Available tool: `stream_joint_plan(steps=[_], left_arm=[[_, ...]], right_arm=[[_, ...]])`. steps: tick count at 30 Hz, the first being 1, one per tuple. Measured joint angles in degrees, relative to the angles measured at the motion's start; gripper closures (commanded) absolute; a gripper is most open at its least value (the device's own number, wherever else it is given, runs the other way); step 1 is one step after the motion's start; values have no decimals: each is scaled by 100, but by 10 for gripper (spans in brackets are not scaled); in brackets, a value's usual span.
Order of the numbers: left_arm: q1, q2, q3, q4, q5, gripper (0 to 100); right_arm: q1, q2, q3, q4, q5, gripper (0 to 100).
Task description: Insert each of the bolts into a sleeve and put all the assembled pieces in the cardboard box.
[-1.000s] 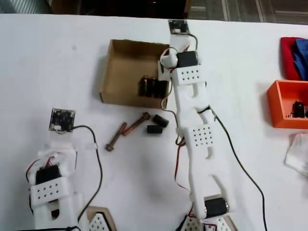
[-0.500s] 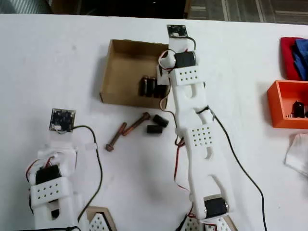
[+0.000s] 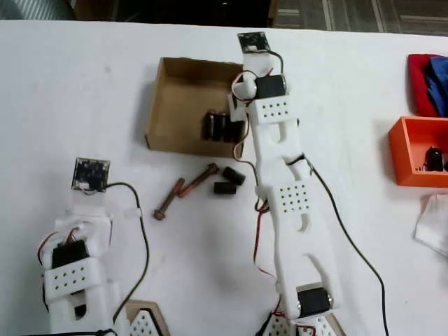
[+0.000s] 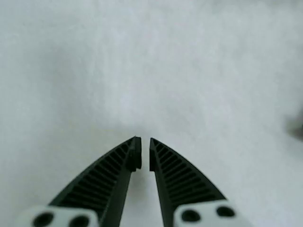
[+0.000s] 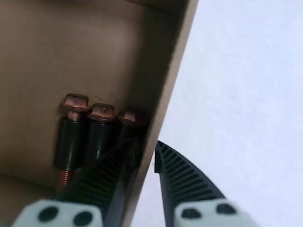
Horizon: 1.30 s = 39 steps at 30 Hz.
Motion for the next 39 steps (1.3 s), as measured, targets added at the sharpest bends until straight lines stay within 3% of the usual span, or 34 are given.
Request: stream_joint_plan(steps=[6,12,23,32,39], left_arm=[[0,0,0,0,0,941],[0,0,0,0,0,941],[-9,0,0,0,0,941],[0,0,0,0,0,941],[0,0,0,0,0,941]], right_arm=[[0,0,0,26,-114,971],[-62,-9,0,404,-985,821],[-316,-703,237,431,-1108,932],[-334,-1890,2338,431,-1143,879],[-316,-2154,3147,431,-1152,877]])
